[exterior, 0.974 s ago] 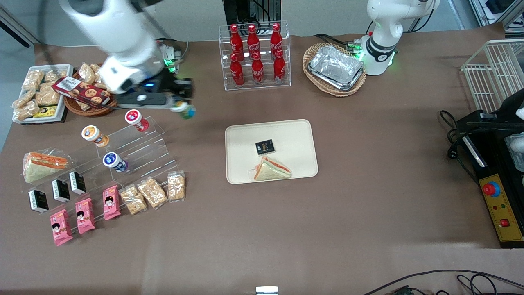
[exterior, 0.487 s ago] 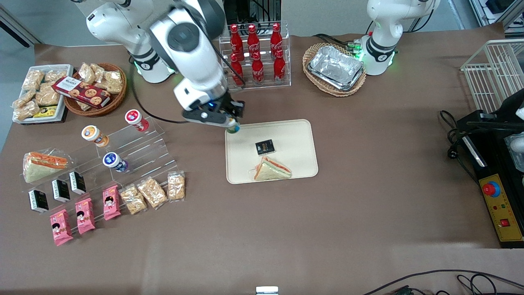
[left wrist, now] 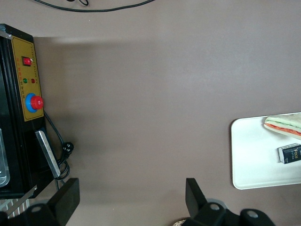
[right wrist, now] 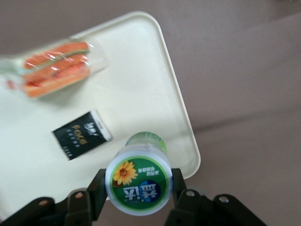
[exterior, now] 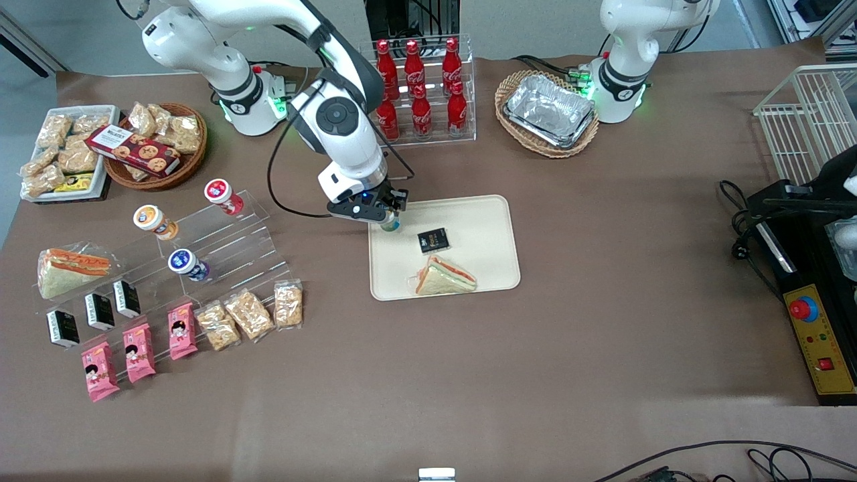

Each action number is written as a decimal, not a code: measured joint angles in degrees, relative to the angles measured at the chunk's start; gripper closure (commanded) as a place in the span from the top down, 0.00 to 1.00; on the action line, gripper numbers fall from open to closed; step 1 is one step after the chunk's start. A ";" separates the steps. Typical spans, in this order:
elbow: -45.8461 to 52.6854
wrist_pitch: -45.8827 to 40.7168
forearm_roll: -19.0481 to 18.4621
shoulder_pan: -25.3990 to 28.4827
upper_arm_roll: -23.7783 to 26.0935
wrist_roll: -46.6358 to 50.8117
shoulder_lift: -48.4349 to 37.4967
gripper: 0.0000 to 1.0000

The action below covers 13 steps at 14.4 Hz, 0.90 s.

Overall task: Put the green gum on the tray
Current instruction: 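Carry the green gum bottle over the cream tray beside the black box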

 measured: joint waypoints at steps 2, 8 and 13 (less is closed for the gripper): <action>-1.87 3.43 -0.02 1.32 -0.06 1.72 1.90 0.42; -2.45 7.59 -0.02 2.57 -0.31 3.26 5.64 0.86; -2.46 9.37 -0.03 2.94 -0.37 3.89 6.86 1.00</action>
